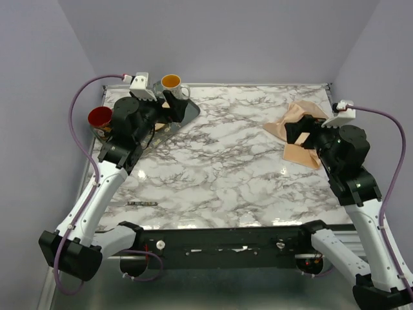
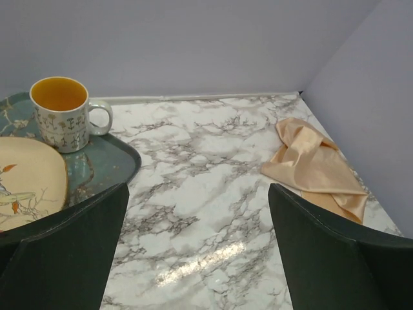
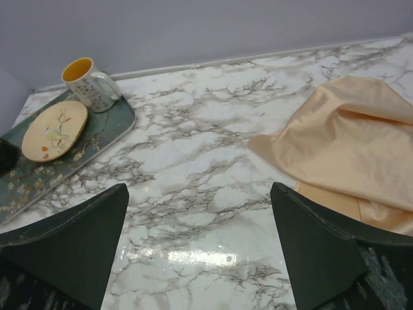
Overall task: Fold the napkin, place the utensils inside, and roll it up
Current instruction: Move the napkin to the centre of the board
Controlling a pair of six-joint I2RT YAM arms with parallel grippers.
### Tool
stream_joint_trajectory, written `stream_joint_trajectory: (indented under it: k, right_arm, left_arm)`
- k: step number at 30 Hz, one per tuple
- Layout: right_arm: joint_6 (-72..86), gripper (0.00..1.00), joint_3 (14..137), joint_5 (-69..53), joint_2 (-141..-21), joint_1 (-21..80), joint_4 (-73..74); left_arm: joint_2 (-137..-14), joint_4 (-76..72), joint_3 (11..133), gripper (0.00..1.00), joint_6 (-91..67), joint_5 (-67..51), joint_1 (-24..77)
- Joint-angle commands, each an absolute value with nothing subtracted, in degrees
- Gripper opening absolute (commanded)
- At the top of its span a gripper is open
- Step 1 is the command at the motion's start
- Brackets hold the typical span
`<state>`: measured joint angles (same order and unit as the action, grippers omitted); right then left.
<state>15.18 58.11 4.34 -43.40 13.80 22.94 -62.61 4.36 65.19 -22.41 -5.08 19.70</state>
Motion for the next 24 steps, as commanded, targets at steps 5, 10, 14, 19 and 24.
stream_joint_trajectory:
  k: [5, 10, 14, 19, 24]
  right_arm:
    - [15.03, 1.00, 63.19, 15.46, -57.81, 13.62, 23.48]
    - [12.13, 1.00, 67.40, 19.95, -72.30, 11.43, 16.44]
    - [9.85, 1.00, 75.22, 19.08, -90.38, 9.67, 13.89]
    - [10.37, 1.00, 84.54, 13.64, -105.27, 5.28, 13.89]
    - [5.71, 0.99, 94.29, 11.60, -115.74, 4.22, 14.50]
  left_arm:
    - [-66.79, 9.32, 68.91, 0.99, -22.06, -3.78, 24.25]
    - [-69.08, 11.86, 69.43, 0.99, -21.71, -3.34, 29.08]
    - [-69.78, 12.74, 68.29, 0.99, -21.36, -0.71, 34.09]
    - [-72.06, 13.80, 67.76, 0.99, -21.36, 0.43, 39.19]
    - [-73.91, 14.15, 68.02, 0.99, -22.50, 1.67, 40.78]
